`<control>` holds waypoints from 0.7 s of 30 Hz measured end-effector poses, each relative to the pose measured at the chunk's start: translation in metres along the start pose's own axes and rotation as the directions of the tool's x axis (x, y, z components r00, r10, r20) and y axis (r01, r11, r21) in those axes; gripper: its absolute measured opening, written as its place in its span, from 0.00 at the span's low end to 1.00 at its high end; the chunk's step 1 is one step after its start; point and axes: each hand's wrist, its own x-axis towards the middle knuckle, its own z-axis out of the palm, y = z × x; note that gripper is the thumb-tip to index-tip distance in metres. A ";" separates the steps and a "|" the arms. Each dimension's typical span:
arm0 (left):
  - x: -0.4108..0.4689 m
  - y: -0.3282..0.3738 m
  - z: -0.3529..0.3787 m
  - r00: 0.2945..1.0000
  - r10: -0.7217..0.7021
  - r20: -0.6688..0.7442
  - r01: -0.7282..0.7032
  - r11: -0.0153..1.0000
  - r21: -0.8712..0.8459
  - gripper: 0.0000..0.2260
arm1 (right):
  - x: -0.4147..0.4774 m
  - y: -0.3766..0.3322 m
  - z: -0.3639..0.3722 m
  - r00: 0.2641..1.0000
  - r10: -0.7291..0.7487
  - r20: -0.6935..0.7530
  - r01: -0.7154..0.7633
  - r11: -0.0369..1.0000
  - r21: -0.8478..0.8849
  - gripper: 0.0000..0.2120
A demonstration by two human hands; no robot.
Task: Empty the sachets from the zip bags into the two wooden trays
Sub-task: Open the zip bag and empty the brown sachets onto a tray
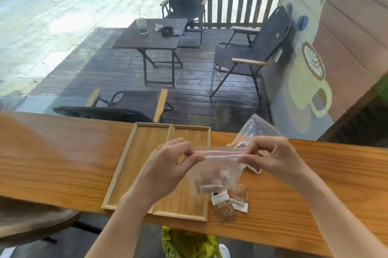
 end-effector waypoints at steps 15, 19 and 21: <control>-0.060 -0.095 -0.113 0.989 -0.108 0.102 0.118 0.989 -0.089 0.18 | 0.054 -0.056 0.135 0.982 0.140 0.128 -0.129 0.987 -0.093 0.08; -0.056 -0.127 -0.128 0.976 -0.150 0.159 0.167 0.981 -0.097 0.14 | 0.065 -0.058 0.164 0.959 0.200 0.201 -0.176 0.976 -0.131 0.05; -0.049 -0.149 -0.127 0.970 -0.168 0.174 0.192 0.973 -0.129 0.10 | 0.074 -0.056 0.178 0.951 0.230 0.205 -0.198 0.966 -0.167 0.06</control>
